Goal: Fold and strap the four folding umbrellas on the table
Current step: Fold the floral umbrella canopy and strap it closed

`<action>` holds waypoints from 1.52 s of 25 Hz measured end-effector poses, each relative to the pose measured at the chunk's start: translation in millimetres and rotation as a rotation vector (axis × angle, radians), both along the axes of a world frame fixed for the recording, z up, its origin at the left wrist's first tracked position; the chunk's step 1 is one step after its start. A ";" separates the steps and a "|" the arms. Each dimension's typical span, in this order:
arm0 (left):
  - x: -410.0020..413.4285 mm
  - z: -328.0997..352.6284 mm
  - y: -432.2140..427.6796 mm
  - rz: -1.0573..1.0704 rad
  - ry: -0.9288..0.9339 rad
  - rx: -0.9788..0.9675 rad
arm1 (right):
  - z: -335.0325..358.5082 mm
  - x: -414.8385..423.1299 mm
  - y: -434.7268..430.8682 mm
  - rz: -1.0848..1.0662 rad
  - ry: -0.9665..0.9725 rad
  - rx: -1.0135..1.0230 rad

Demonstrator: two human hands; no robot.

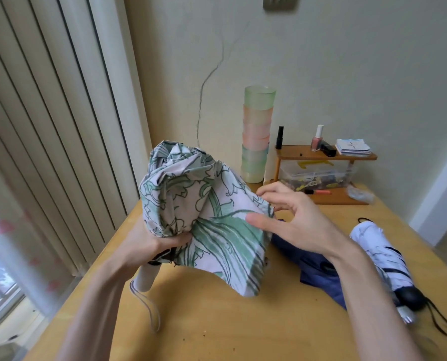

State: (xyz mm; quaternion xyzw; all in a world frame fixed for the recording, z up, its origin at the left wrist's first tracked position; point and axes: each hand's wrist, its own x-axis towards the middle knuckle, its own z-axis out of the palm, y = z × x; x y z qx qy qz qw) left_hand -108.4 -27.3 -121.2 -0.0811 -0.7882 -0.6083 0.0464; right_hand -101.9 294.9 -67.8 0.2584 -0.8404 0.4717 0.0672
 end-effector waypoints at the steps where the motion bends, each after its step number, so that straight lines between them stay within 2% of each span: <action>1: 0.3 0.1 0.0 0.007 0.007 0.007 | -0.4 0.1 0.1 0.031 -0.007 0.033; 4: -1.3 0.3 -2.7 0.019 0.029 0.025 | -4.2 -3.9 9.0 0.035 0.020 0.022; 10: 2.3 1.2 -3.1 -0.038 0.021 0.052 | -0.5 -0.3 9.8 0.077 -0.075 -0.220; 14: 1.3 0.4 1.2 -0.046 0.013 0.055 | 0.2 -0.8 -1.5 -0.108 -0.038 -0.214; 16: 0.7 -1.7 4.3 -0.052 0.020 0.047 | -1.4 -1.1 -10.2 -0.241 0.017 -0.147; 19: -0.4 -3.5 1.5 -0.039 0.024 0.057 | 0.7 -2.6 -4.7 -0.293 0.062 -0.094; 22: 0.5 -2.6 -2.4 -0.050 0.017 0.053 | 2.3 -6.2 10.5 -0.219 0.038 -0.058; 26: 0.9 -3.0 -1.9 -0.059 0.035 0.073 | 1.1 -4.8 13.6 -0.048 -0.019 -0.117; 31: 1.4 -2.9 -2.5 -0.060 0.039 0.075 | -2.1 -4.7 11.5 -0.121 -0.001 -0.158; 38: 2.3 -3.1 -1.5 -0.052 0.022 0.050 | 0.5 4.1 12.3 0.178 -0.245 -0.048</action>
